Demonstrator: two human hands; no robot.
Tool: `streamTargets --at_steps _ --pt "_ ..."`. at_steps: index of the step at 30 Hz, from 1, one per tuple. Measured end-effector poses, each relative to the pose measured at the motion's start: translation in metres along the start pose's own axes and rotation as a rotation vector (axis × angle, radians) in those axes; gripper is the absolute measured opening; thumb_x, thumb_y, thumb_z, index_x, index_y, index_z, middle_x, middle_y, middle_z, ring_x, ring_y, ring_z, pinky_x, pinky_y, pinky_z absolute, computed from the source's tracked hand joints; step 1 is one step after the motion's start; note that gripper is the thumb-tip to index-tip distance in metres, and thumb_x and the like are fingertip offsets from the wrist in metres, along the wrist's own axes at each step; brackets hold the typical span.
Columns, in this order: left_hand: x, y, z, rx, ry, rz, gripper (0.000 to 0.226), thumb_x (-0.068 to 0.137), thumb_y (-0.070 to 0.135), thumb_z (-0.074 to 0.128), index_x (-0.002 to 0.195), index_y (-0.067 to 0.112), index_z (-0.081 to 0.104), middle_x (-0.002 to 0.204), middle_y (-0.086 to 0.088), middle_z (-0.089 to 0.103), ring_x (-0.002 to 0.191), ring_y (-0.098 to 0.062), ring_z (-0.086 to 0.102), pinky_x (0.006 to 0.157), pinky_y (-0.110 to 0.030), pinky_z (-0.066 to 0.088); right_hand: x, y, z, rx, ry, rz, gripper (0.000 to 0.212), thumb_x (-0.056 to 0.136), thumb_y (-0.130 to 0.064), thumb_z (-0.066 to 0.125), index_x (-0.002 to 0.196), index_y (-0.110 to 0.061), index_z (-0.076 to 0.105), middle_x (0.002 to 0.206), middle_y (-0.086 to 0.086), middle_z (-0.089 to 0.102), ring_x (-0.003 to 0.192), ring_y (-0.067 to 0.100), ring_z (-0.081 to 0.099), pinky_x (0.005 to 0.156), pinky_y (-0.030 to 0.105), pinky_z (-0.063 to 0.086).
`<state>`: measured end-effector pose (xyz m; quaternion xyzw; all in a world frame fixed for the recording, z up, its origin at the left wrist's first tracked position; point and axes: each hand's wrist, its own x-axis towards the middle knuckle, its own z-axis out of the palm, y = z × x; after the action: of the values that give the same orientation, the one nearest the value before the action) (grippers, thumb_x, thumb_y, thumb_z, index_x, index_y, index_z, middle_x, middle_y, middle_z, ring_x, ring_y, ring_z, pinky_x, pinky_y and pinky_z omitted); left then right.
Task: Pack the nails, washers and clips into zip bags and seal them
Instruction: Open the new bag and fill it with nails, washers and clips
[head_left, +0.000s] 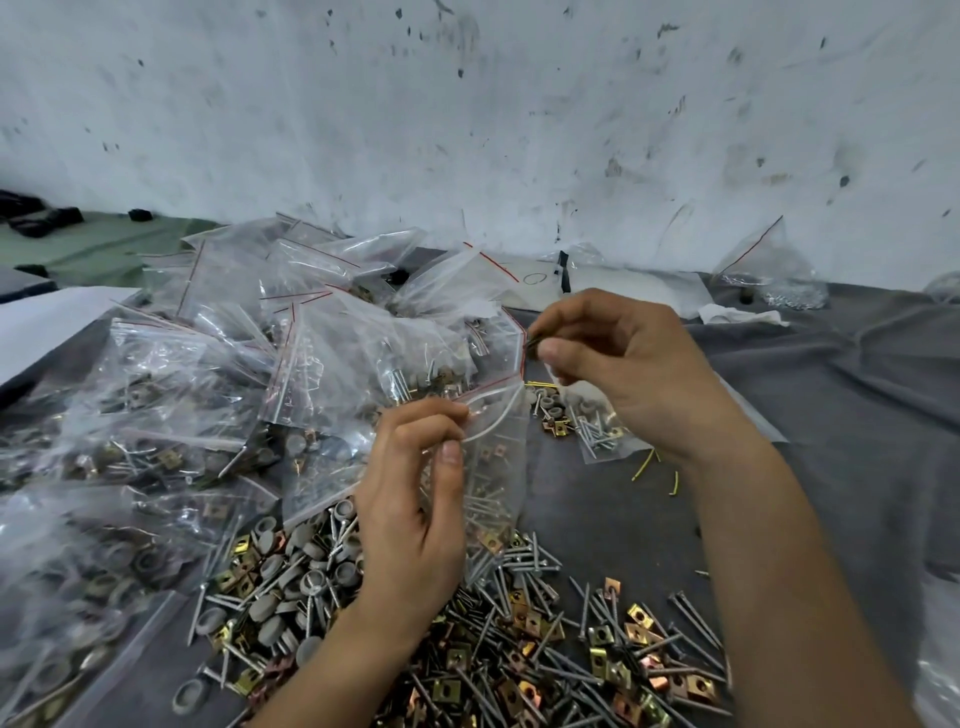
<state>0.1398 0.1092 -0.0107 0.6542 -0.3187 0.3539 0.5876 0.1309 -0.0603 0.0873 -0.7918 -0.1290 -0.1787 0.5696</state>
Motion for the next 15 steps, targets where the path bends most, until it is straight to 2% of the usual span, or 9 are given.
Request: streamTargets --at_steps 2,6,11,15 --pt "0.000 0.000 0.000 0.003 -0.002 -0.001 0.012 0.096 0.017 0.040 0.100 0.018 0.051 0.107 0.002 0.057 0.101 -0.021 0.058 0.082 -0.043 0.051 -0.001 -0.006 0.004 0.004 -0.070 -0.051 0.026 0.082 0.003 0.067 0.081 -0.023 0.067 0.075 -0.008 0.069 0.073 0.005 0.061 0.072 0.018 0.047" --pt "0.000 0.001 0.000 0.010 -0.006 -0.006 0.013 0.096 0.018 0.040 0.101 0.019 0.051 0.106 0.002 0.057 0.100 -0.021 0.059 0.080 -0.042 0.052 -0.003 -0.008 0.008 -0.034 -0.115 -0.026 0.023 0.081 -0.001 0.069 0.082 -0.024 0.067 0.081 -0.002 0.071 0.080 0.008 0.063 0.080 0.031 0.047" --pt "0.000 0.002 0.000 -0.002 -0.019 -0.010 0.013 0.096 0.018 0.040 0.101 0.019 0.051 0.107 0.001 0.057 0.099 -0.022 0.059 0.081 -0.041 0.052 -0.004 -0.012 0.009 -0.039 -0.135 -0.024 0.023 0.080 -0.003 0.071 0.081 -0.025 0.067 0.083 0.000 0.072 0.080 0.006 0.064 0.082 0.038 0.047" --pt "0.000 0.001 0.000 -0.010 -0.023 -0.015 0.014 0.095 0.018 0.041 0.104 0.019 0.051 0.106 0.002 0.057 0.099 -0.021 0.059 0.081 -0.042 0.052 -0.008 -0.016 0.005 -0.009 -0.200 -0.015 0.023 0.080 -0.002 0.070 0.080 -0.024 0.069 0.074 -0.008 0.070 0.074 0.000 0.062 0.071 0.019 0.047"
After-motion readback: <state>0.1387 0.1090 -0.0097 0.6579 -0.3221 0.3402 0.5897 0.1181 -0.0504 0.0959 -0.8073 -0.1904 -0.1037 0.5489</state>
